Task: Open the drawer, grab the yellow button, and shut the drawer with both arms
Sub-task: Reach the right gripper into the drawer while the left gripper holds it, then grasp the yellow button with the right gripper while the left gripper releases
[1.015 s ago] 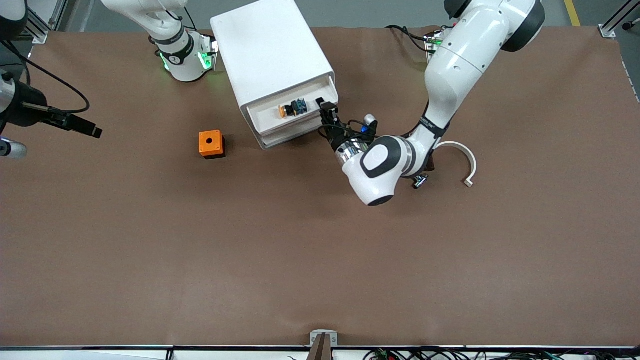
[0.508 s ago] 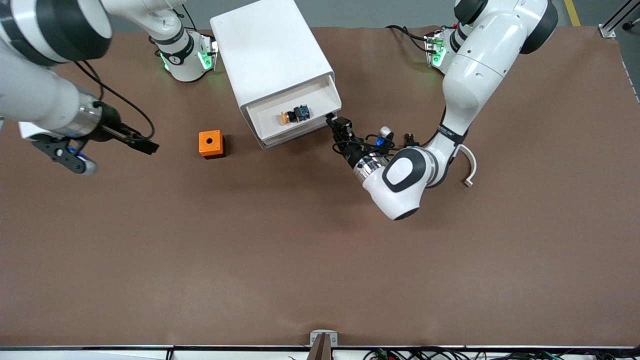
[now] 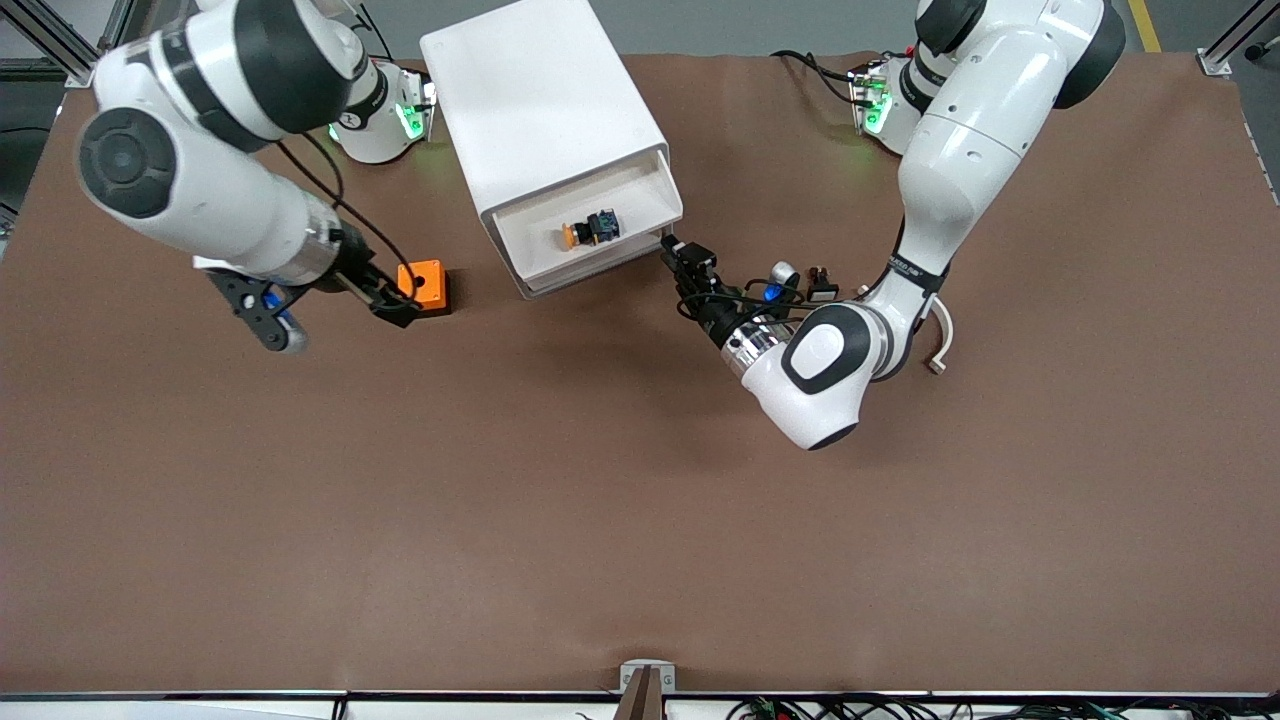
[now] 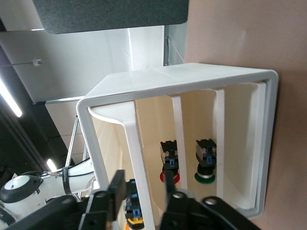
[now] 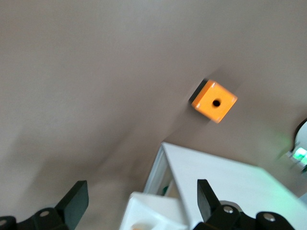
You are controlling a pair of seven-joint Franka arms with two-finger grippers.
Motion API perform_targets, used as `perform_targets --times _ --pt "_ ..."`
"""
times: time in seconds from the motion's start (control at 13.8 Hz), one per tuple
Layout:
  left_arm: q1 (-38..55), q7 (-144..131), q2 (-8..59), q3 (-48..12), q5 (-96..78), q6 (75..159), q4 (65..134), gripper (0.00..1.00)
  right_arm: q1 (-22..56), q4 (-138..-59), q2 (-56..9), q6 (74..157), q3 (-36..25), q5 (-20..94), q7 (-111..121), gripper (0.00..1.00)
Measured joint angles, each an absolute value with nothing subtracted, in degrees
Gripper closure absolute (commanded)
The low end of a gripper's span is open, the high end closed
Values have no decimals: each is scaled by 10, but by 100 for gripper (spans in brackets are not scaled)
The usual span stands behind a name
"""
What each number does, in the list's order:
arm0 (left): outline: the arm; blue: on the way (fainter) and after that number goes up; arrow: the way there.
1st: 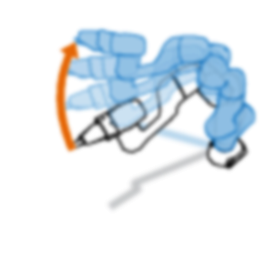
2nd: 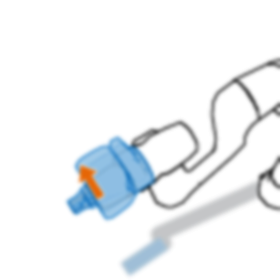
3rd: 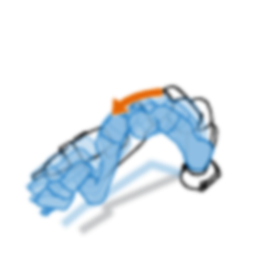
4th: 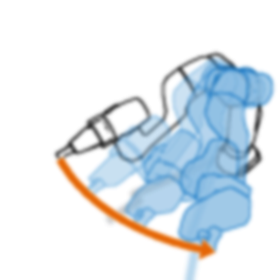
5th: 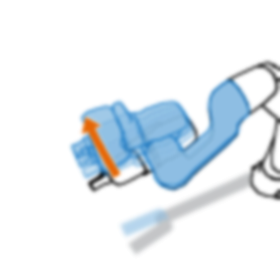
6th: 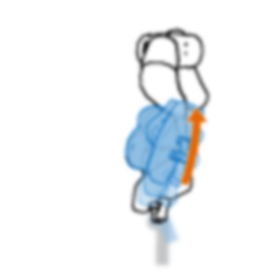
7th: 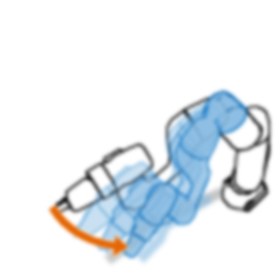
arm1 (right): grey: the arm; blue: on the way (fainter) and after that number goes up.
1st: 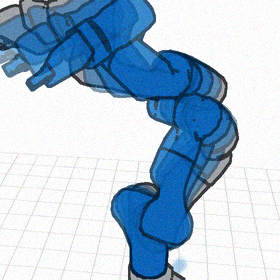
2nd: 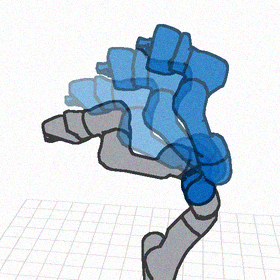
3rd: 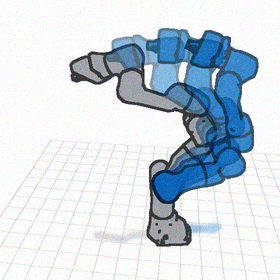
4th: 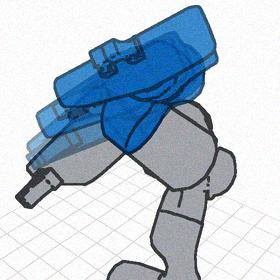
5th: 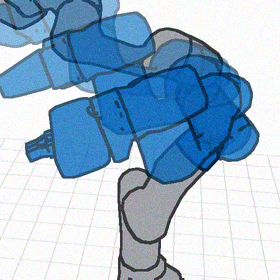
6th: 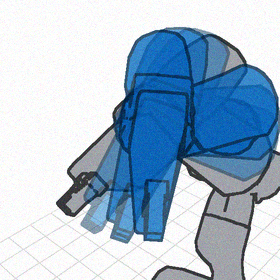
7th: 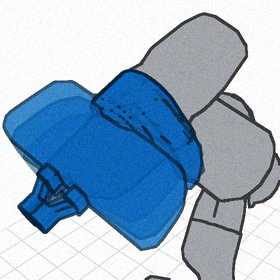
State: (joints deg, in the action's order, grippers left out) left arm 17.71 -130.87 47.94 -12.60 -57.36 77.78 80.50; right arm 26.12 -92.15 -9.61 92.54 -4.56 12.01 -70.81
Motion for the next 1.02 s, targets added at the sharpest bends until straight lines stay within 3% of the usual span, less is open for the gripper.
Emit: perform_targets --times 1.02 --pt "169 -1204 479 -124 -524 778 788 0 418 -1003 -124 1044 -45 141 -935 0"
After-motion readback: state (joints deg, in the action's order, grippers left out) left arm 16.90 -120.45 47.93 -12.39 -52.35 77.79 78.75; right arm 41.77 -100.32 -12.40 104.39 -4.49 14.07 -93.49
